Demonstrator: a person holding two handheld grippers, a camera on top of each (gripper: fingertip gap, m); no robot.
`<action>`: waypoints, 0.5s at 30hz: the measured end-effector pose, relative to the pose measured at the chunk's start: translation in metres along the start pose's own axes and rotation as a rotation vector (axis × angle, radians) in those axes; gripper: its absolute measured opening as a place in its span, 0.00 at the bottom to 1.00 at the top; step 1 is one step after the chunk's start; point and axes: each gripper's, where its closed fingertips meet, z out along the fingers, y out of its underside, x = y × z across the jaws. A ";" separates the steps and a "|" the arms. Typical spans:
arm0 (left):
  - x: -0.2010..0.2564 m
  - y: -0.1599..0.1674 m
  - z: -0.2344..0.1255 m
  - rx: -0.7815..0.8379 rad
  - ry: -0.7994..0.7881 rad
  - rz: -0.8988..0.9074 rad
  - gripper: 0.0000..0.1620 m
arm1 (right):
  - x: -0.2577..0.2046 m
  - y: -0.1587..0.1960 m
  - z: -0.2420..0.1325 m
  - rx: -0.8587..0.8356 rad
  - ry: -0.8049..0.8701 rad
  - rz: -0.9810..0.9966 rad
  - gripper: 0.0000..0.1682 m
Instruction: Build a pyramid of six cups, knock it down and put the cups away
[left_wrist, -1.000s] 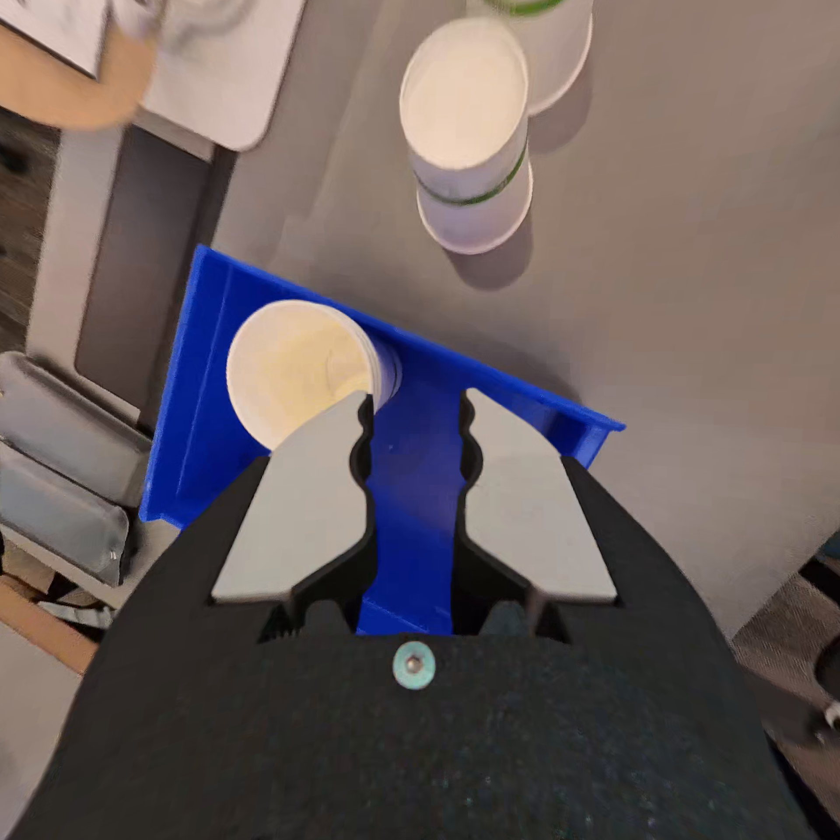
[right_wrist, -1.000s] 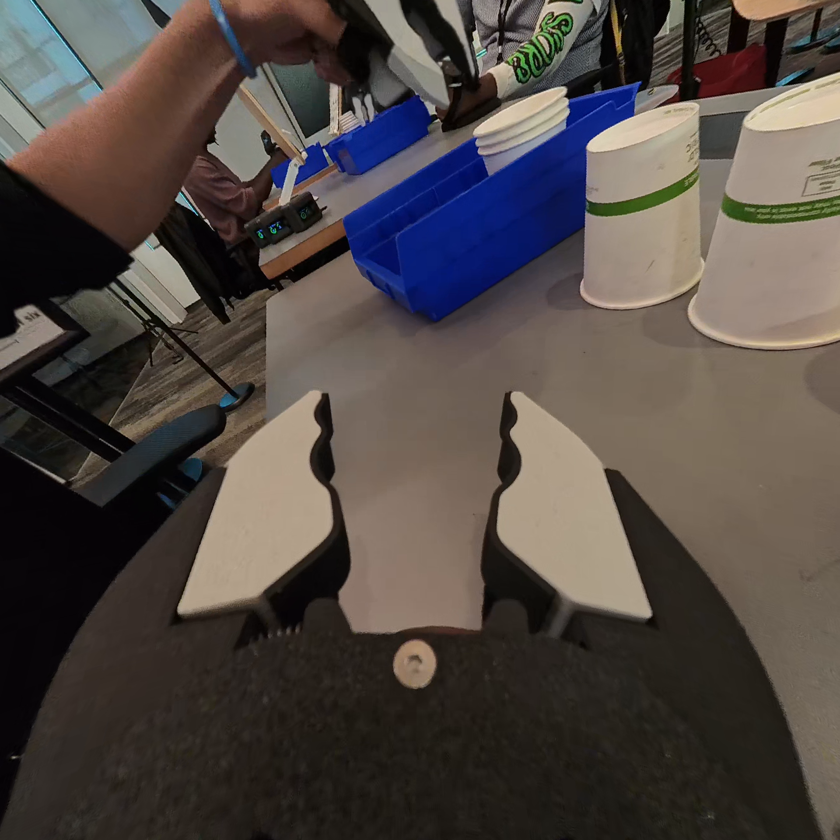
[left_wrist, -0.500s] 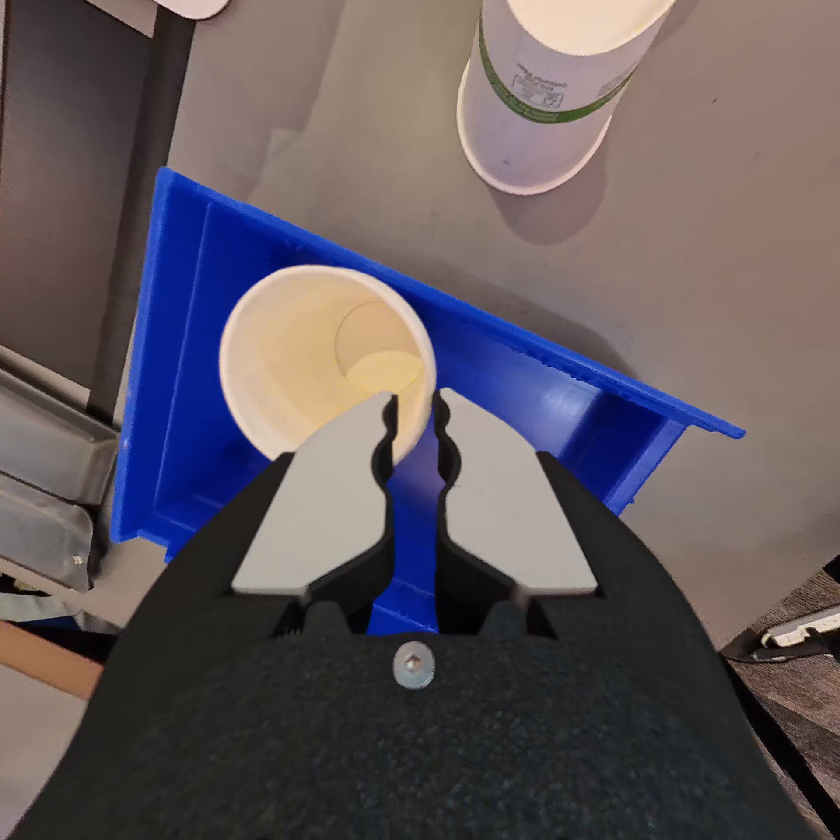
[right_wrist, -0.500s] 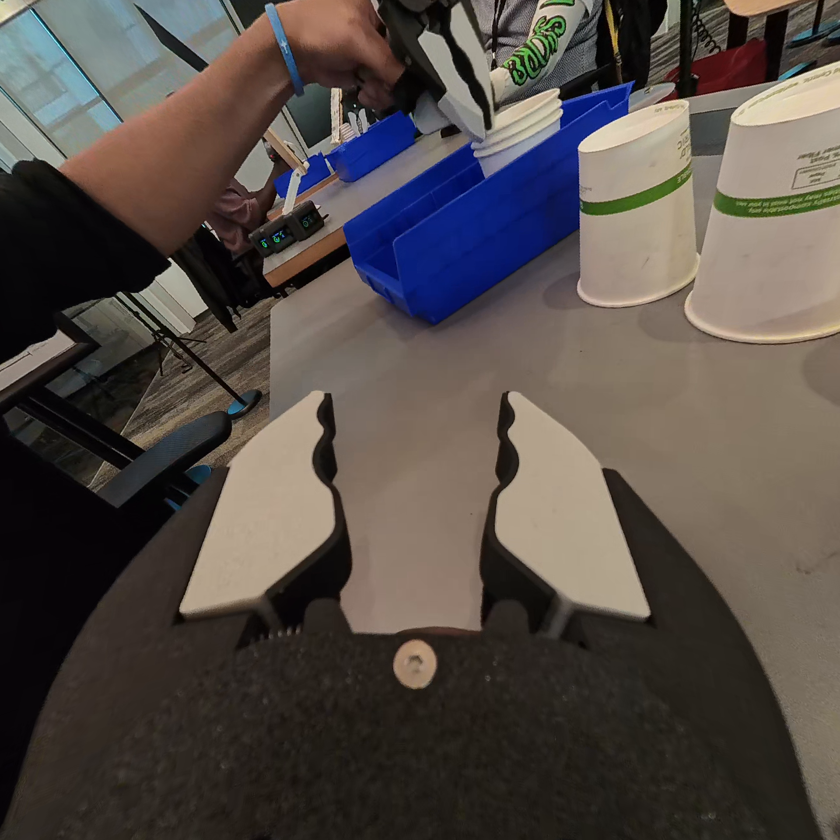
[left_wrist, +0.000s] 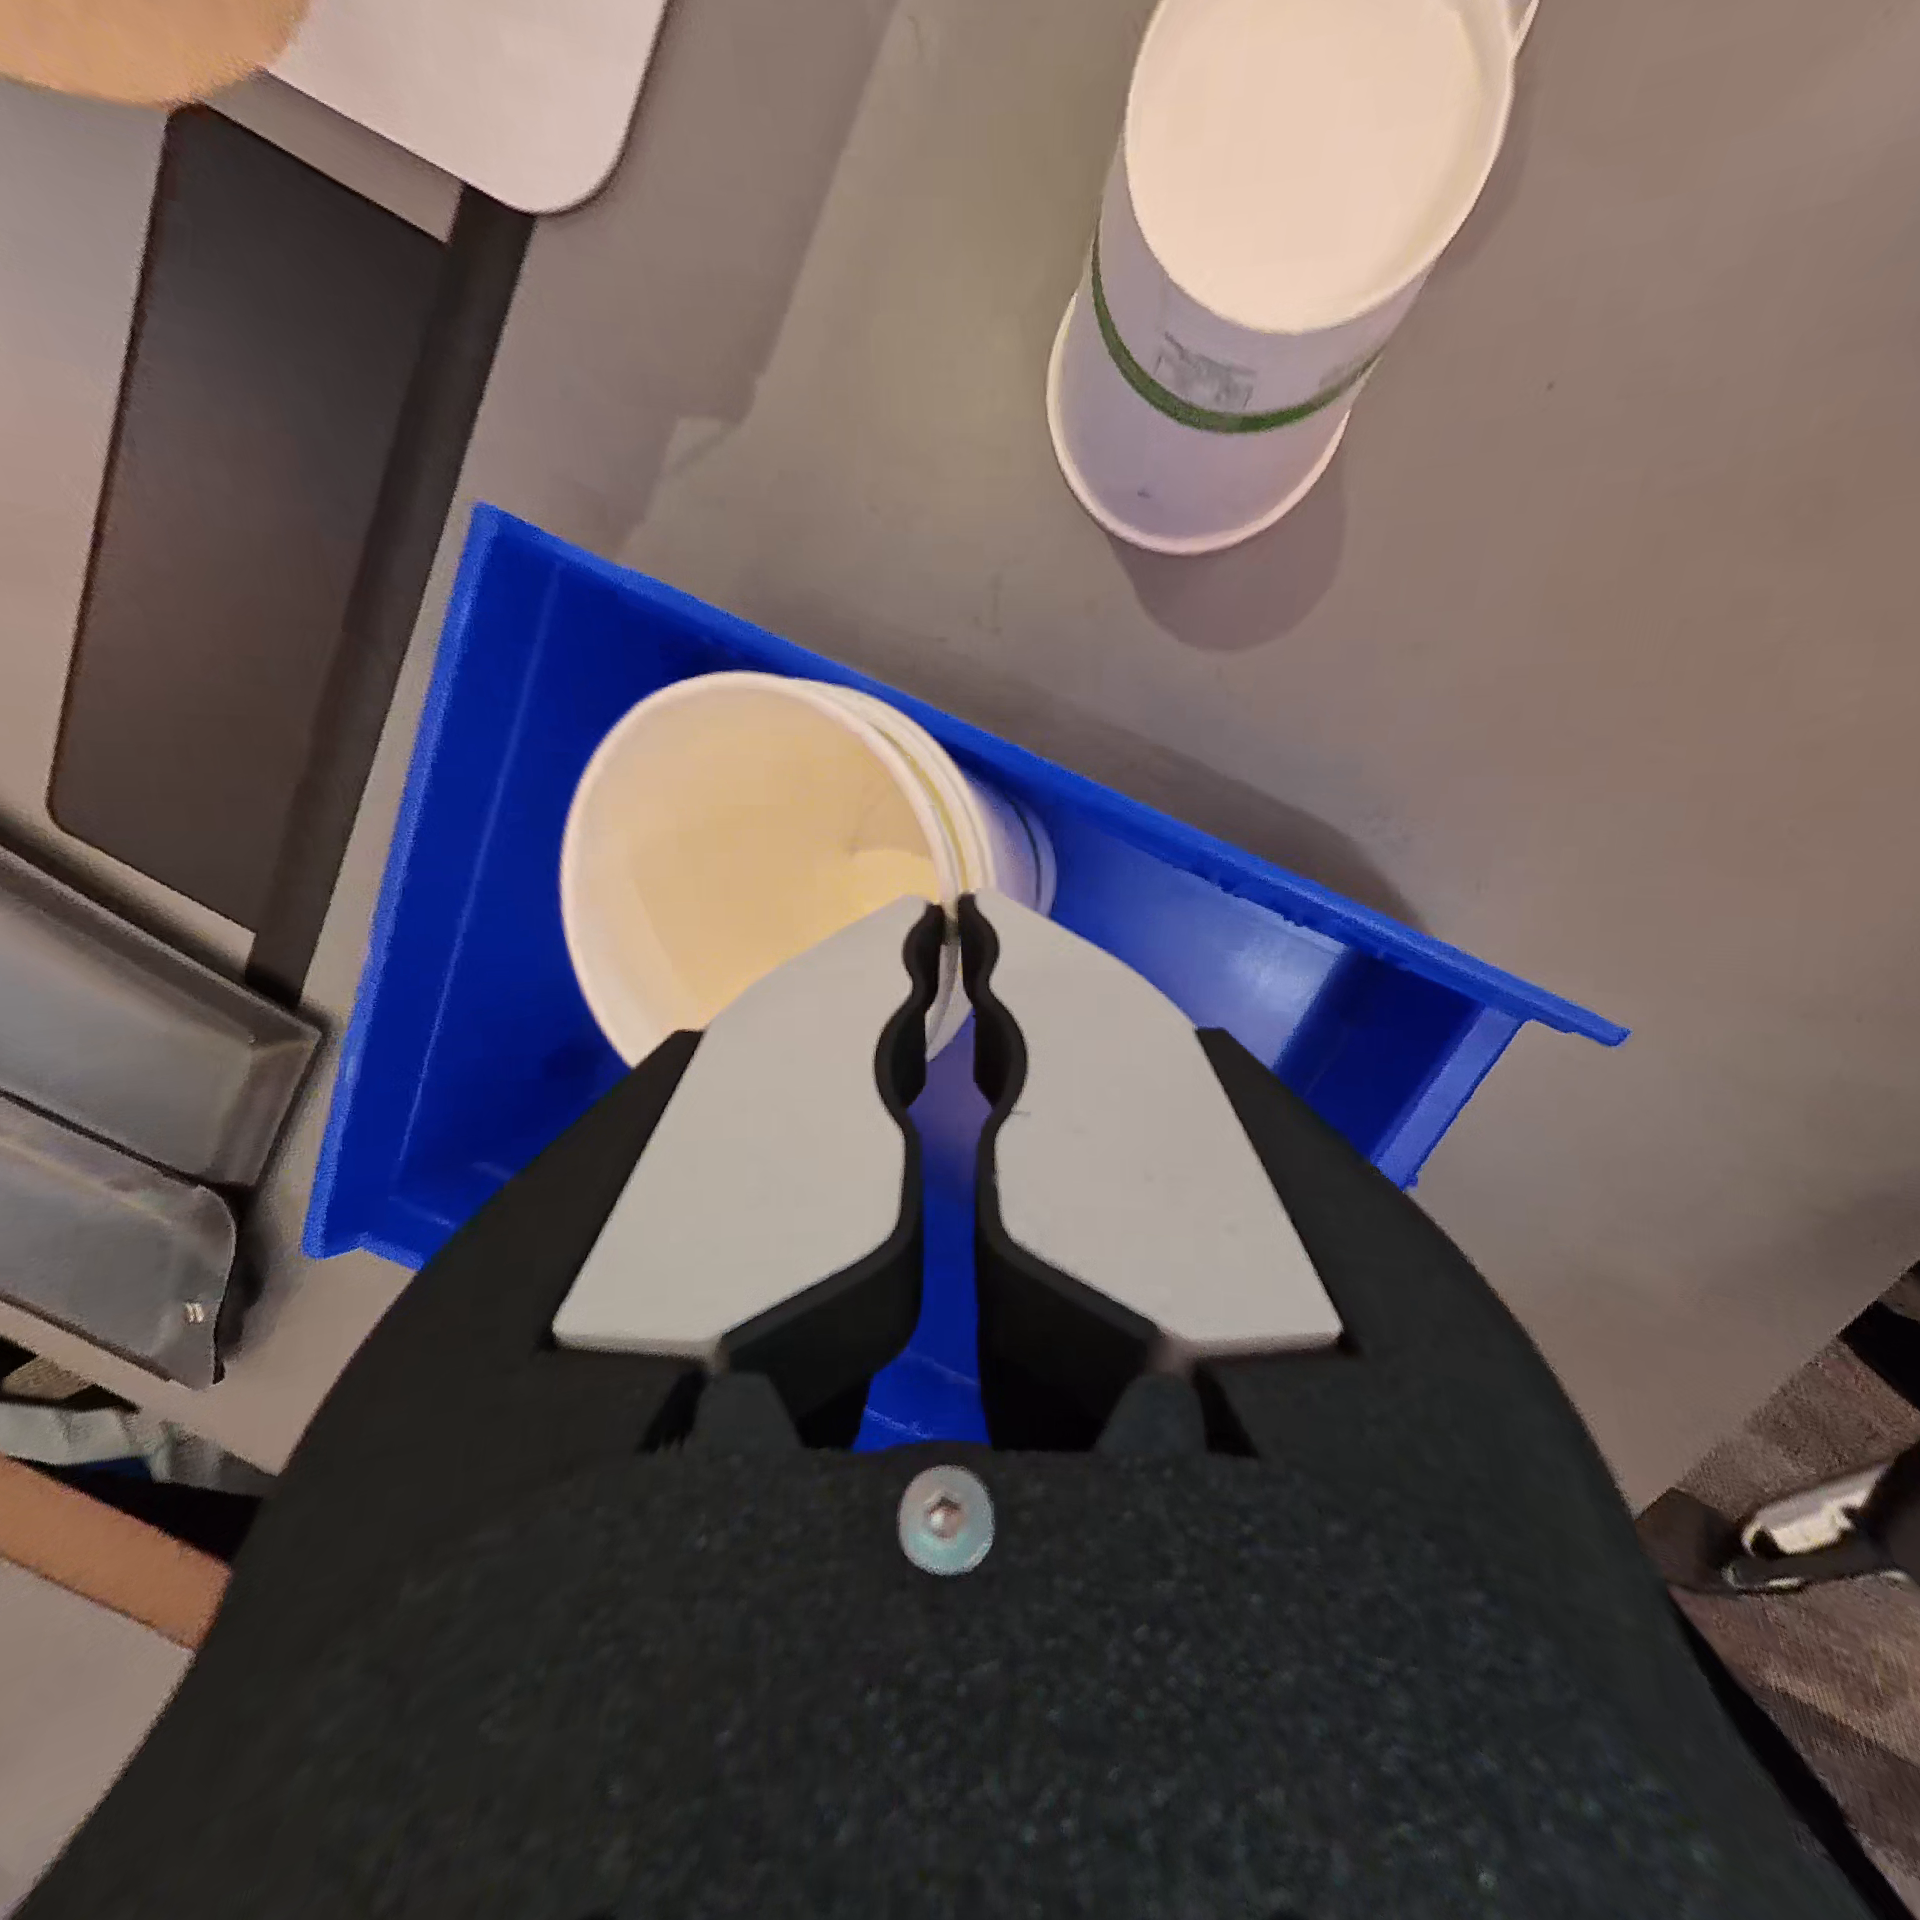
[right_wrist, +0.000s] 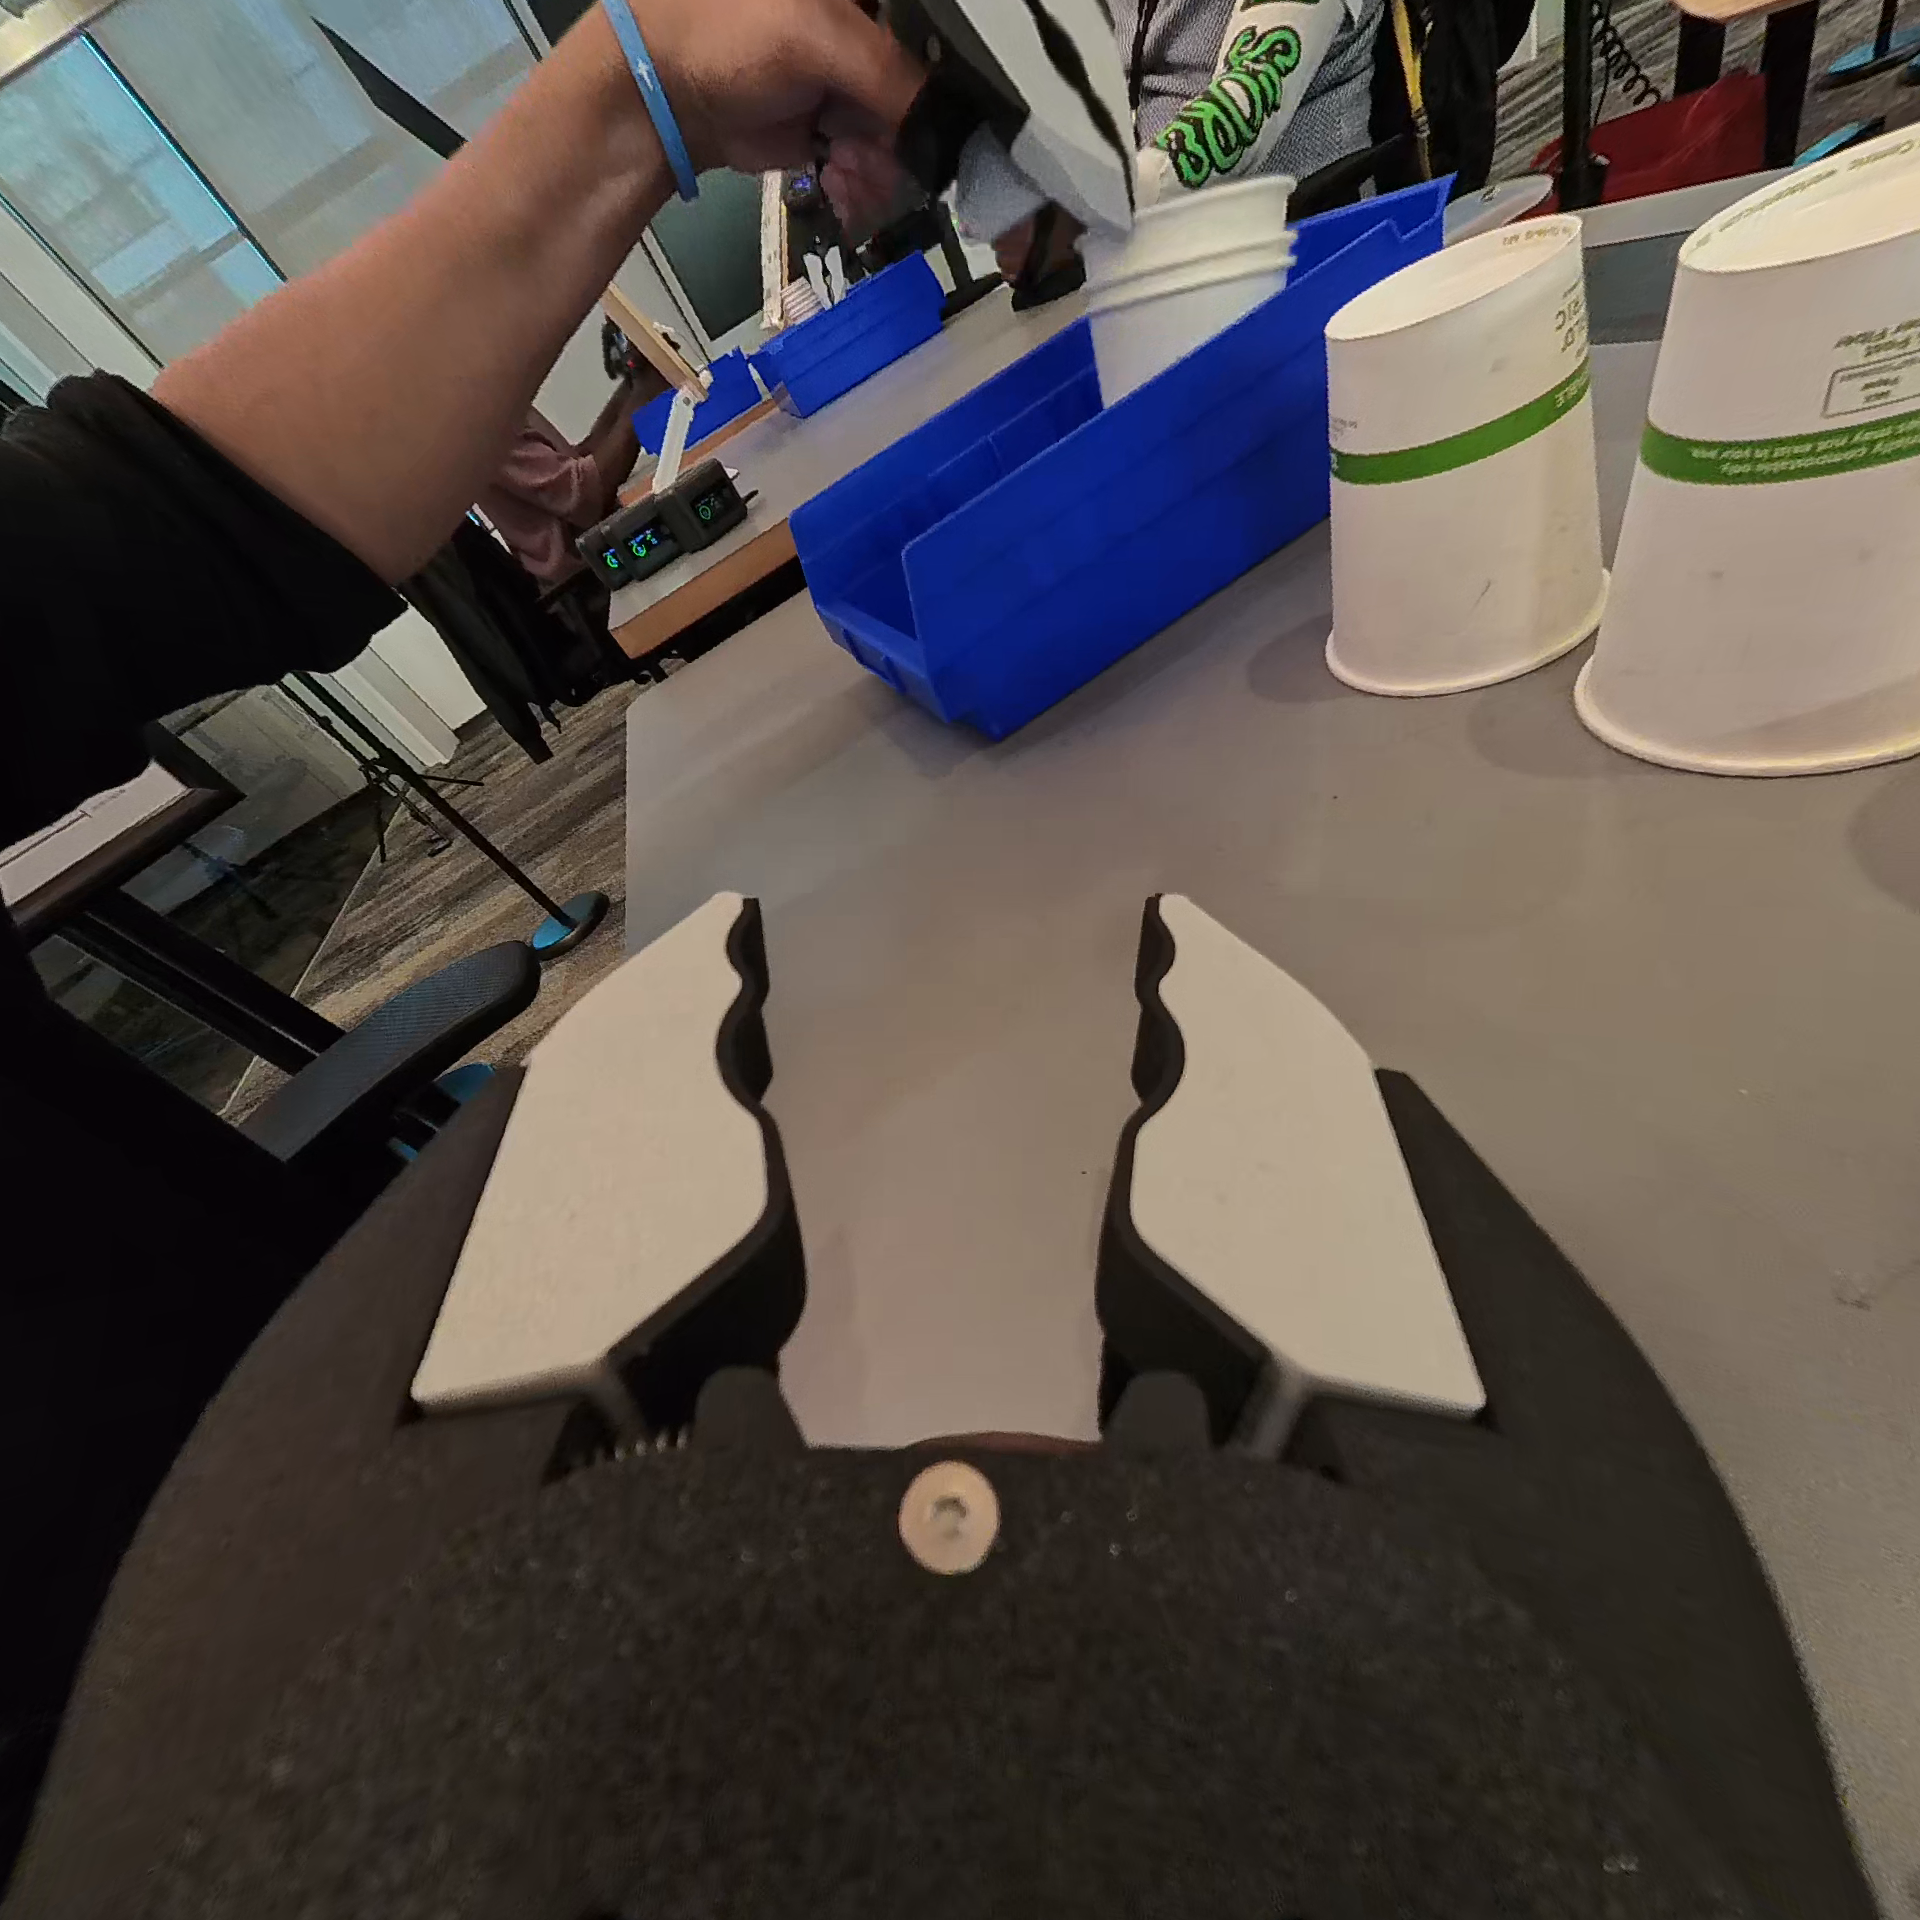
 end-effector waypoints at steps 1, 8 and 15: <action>-0.001 -0.002 -0.004 0.015 0.001 -0.007 0.02 | 0.000 0.000 0.000 -0.001 0.000 -0.001 0.40; -0.010 -0.019 -0.046 0.147 -0.063 -0.042 0.02 | 0.004 0.000 -0.001 0.014 -0.006 0.027 0.40; 0.010 -0.076 -0.139 0.644 -0.093 -0.166 0.02 | 0.018 -0.036 0.010 0.208 -0.031 0.089 0.48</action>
